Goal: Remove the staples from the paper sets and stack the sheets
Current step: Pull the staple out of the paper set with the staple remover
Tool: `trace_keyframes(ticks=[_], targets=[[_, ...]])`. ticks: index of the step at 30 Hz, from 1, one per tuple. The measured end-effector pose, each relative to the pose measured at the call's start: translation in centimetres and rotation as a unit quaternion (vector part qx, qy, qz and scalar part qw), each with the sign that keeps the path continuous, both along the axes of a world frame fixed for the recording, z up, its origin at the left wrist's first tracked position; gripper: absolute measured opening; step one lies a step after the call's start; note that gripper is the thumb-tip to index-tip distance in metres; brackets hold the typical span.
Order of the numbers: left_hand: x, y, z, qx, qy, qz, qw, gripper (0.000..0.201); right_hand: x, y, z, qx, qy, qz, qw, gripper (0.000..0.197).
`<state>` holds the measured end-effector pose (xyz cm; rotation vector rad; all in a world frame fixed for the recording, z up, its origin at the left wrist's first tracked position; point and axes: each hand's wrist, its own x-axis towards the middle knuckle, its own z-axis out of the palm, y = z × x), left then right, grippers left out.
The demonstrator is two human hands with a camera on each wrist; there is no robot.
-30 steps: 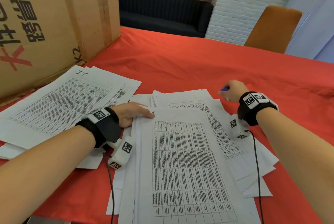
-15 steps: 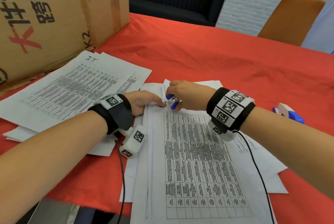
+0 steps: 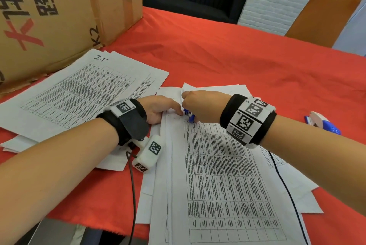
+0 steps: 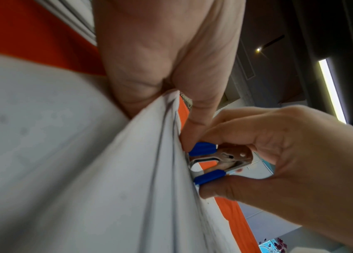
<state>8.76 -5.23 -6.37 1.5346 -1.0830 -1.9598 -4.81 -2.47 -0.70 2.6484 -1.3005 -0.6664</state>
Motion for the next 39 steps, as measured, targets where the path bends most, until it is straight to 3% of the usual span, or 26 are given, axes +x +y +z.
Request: trace_keyframes(ticks=[6,13,19,23,29,33,37,39], targets=[[0.0,0.0,0.1,-0.008,-0.007,-0.019,1.000,0.018,0.7,0.5,-0.2,-0.007,0.025,0.017,1.000,0.021],[-0.2,0.7,0.3,-0.047,-0.027,-0.011,0.998,0.042,-0.3,-0.1,-0.4,-0.036,0.010,0.038,0.999,0.022],[-0.8,0.9,-0.2,-0.101,-0.064,-0.011,0.993,0.032,-2.5,-0.7,-1.9,0.044,-0.126,-0.055,0.990,0.025],[-0.9,0.8,-0.2,-0.099,-0.083,-0.008,0.992,0.038,-4.2,-1.7,-1.8,0.095,-0.224,-0.077,0.967,0.032],[-1.0,0.6,-0.2,-0.092,-0.089,-0.011,0.992,0.046,-6.0,-2.9,-2.3,0.148,-0.286,-0.106,0.941,0.031],[-1.0,0.3,-0.5,-0.090,-0.107,-0.005,0.990,0.046,-7.1,-3.4,-2.8,0.198,-0.351,-0.143,0.904,0.020],[-1.0,0.4,-0.3,-0.090,-0.103,-0.005,0.991,0.039,-8.4,-3.6,-3.4,0.308,-0.497,-0.222,0.780,0.020],[-1.0,0.6,-0.1,-0.085,-0.109,-0.008,0.990,0.042,-8.7,-3.6,-3.4,0.311,-0.512,-0.228,0.768,0.022]])
